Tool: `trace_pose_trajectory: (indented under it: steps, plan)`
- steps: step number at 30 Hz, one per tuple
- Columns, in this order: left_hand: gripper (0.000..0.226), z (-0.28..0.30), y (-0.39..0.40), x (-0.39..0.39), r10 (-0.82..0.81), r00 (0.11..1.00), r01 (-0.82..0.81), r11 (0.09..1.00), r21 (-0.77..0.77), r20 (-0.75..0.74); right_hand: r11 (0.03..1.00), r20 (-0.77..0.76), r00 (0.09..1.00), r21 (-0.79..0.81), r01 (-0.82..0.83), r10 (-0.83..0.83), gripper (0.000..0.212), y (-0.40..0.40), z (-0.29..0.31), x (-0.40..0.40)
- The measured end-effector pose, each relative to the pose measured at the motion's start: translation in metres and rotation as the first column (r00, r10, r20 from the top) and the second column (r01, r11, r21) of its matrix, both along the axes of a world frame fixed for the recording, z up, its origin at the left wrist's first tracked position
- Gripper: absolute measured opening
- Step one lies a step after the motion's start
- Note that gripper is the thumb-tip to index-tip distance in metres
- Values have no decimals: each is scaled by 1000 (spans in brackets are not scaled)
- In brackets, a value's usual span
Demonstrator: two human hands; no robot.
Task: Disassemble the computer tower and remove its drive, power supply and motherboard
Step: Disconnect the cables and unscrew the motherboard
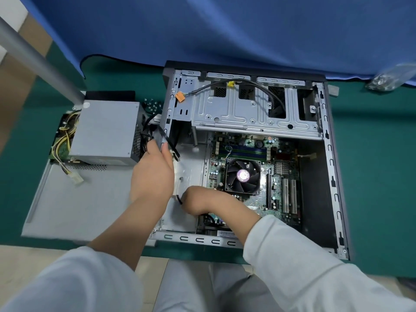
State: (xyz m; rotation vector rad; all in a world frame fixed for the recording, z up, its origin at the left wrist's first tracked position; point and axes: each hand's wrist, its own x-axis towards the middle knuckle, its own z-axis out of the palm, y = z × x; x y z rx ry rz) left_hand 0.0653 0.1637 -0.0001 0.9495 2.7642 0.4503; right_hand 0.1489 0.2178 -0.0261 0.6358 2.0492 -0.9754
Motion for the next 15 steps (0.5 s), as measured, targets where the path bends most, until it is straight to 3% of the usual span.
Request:
trace_pose_trajectory:
  steps: [3,6,9,10,12,15]
  plan:
    - [40,1,1,0,-2,1000,2,1000,-9,22,996,-27,1000,91,4,-2,32,4,10,8]
    - [41,2,1,0,2,999,-2,1000,-16,33,954,-309,947,248,169,-87,24,19,20,36]
    - [42,3,0,1,-7,999,7,1000,0,37,877,-557,830,383,292,-33,42,41,20,78]
    - [42,3,-1,1,-6,999,6,1000,1,35,833,-537,843,481,273,34,55,48,16,92]
    - [42,3,-1,2,-7,1000,7,1000,-8,29,803,-366,931,556,215,4,91,60,5,116]
    - [40,2,-2,1,-11,1000,11,1000,-7,21,861,-269,939,400,313,-216,118,67,-15,127]
